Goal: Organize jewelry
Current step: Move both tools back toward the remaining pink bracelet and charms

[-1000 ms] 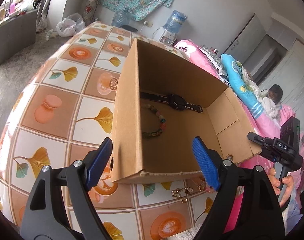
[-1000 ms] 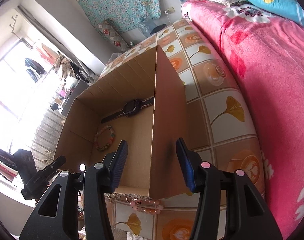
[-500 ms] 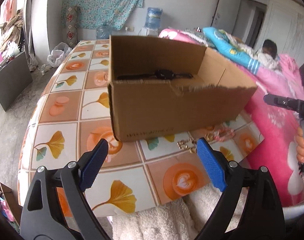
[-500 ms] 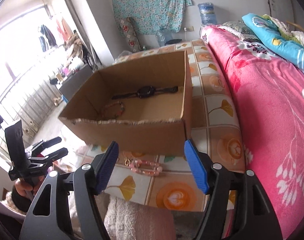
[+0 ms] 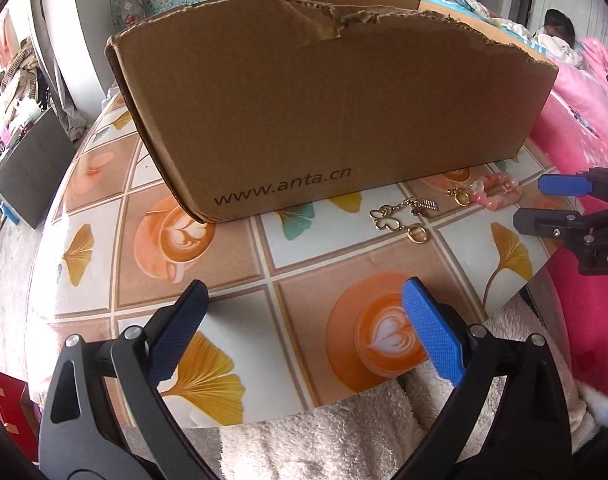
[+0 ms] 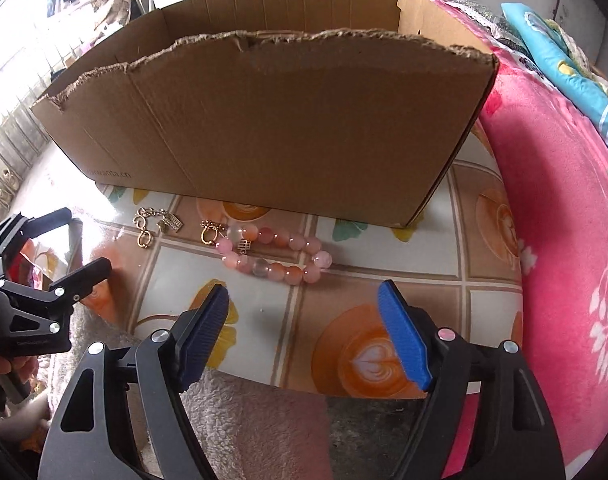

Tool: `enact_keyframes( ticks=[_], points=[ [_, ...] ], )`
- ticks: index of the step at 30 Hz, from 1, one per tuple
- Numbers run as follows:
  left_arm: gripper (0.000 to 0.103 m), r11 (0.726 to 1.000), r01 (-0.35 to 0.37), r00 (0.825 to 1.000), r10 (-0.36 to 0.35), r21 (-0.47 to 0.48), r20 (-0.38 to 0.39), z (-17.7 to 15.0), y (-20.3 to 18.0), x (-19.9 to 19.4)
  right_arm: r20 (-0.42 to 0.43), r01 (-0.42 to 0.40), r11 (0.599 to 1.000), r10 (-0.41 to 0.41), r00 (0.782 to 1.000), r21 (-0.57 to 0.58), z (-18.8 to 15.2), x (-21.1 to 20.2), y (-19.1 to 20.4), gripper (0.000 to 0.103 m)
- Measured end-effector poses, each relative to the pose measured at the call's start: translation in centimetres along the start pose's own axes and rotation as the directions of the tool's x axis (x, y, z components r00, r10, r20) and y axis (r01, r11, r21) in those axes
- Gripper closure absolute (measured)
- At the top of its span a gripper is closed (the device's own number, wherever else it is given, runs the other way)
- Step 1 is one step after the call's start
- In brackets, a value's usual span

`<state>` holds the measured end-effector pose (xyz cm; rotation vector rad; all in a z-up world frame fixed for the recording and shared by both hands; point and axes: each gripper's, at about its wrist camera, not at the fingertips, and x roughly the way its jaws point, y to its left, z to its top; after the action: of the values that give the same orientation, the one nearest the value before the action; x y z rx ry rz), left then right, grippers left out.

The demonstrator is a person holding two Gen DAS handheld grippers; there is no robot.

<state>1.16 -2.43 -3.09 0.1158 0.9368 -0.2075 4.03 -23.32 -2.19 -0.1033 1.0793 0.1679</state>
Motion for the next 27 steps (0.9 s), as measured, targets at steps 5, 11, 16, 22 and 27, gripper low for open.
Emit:
enact_keyframes(
  ticks=[5, 11, 16, 22, 27],
  points=[
    [0.007, 1.000, -0.011, 1.000, 0.011, -0.004, 0.015, 0.0, -0.1, 0.2, -0.008, 0.028, 1.000, -0.028, 1.000, -0.012, -0.2, 0.6, -0.4, 0.014],
    [0.007, 1.000, -0.001, 1.000, 0.001, 0.008, -0.018, 0.6, 0.1, 0.7, -0.023, 0.022, 1.000, -0.022, 0.999, 0.007, -0.4, 0.9, -1.7, 0.006],
    [0.007, 1.000, -0.001, 1.000, 0.001, 0.001, -0.029, 0.9, 0.4, 1.0, -0.012, 0.016, 1.000, -0.016, 1.000, -0.002, -0.4, 1.0, -2.3, 0.006],
    [0.007, 1.000, -0.003, 1.000, 0.003, 0.004, 0.004, 0.6, 0.4, 1.0, 0.009, 0.002, 1.000, -0.002, 1.000, -0.021, -1.1, 1.2, -2.6, 0.006],
    [0.007, 1.000, 0.001, 0.999, -0.002, 0.018, 0.038, 0.0, 0.1, 0.7, 0.021, 0.011, 1.000, -0.011, 1.000, -0.016, -1.6, 1.2, -3.1, 0.006]
  ],
)
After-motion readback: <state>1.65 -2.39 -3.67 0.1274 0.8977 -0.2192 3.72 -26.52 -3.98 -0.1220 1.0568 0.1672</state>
